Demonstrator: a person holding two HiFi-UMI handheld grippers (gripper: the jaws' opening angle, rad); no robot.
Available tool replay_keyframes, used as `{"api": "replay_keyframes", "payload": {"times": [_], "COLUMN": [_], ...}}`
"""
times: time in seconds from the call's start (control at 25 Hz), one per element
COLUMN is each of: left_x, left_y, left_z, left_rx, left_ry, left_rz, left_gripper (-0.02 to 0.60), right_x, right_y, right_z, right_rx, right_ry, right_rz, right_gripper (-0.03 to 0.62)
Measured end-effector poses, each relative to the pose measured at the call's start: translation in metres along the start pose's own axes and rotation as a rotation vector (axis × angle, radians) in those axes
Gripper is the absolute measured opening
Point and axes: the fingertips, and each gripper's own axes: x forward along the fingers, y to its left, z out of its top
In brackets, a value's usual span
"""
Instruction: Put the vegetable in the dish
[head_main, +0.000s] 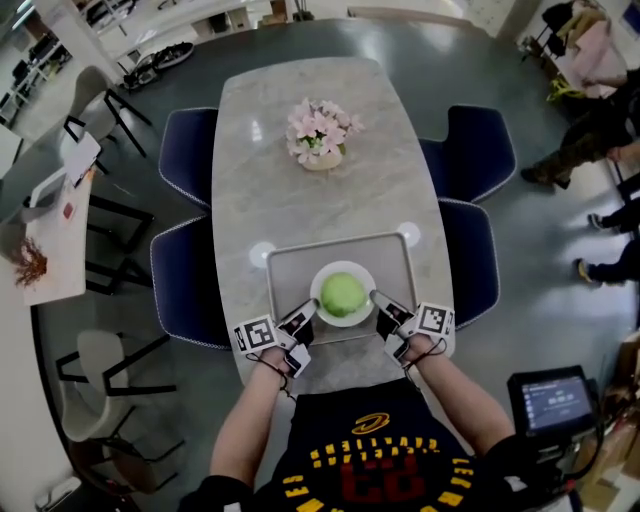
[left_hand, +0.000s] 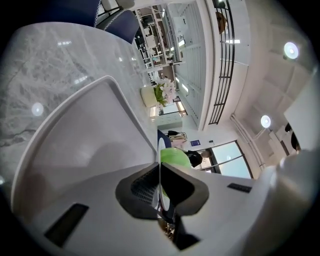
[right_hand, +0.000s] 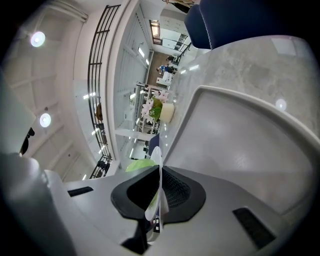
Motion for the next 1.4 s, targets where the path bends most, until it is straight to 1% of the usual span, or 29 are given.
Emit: {"api": "replay_keyframes", "payload": {"times": [0.08,0.12,0.2,0.24,0.32,0.44,0.64,0.8,0.92,1.08,1.24,1.4], "left_x": [0.004,0.003,-0.003,-0.004,-0.003,-0.002,0.002,0.004,0.006,0.007,0.008,0.007], "left_y": [0.003,0.008,0.024,0.029,0.034,0.04,0.057,0.067,0.073,0.074,0.077,0.078], "left_z": [0.001,0.002,0.002,0.003,0.003,0.001,0.004,0.005,0.004,0.005,0.005,0.005], "left_rx": [0.004,0.017,0.049,0.062,0.069,0.054,0.065,0.064,0.071,0.07,0.069,0.056], "left_ry": [0.001,0.005,0.021,0.028,0.036,0.044,0.054,0.061,0.072,0.073,0.08,0.076], "left_rz": [-0.01,0.011,0.106,0.139,0.152,0.165,0.209,0.241,0.27,0.291,0.332,0.371], "left_gripper": [0.011,0.011,0.011,0.011,0.011,0.011,0.012,0.012,0.012,0.012,0.012,0.012], "right_x": [0.003,0.002,-0.002,-0.003,-0.001,0.002,0.008,0.019,0.018,0.02,0.019,0.019], "right_y": [-0.003,-0.007,-0.019,-0.023,-0.028,-0.033,-0.045,-0.049,-0.053,-0.051,-0.054,-0.053], "right_z": [0.0,-0.003,-0.01,-0.012,-0.016,-0.02,-0.019,-0.016,-0.018,-0.015,-0.017,-0.018], "right_rx": [0.005,0.035,0.12,0.137,0.137,0.139,0.137,0.084,0.083,0.081,0.091,0.086], "right_ry": [0.007,0.012,0.024,0.031,0.049,0.066,0.075,0.091,0.109,0.105,0.111,0.131], "right_rz": [-0.015,-0.052,-0.144,-0.17,-0.198,-0.207,-0.231,-0.203,-0.242,-0.236,-0.266,-0.278], "right_gripper": [0.017,0.018,0.018,0.018,0.018,0.018,0.018,0.018,0.018,0.018,0.017,0.018]}}
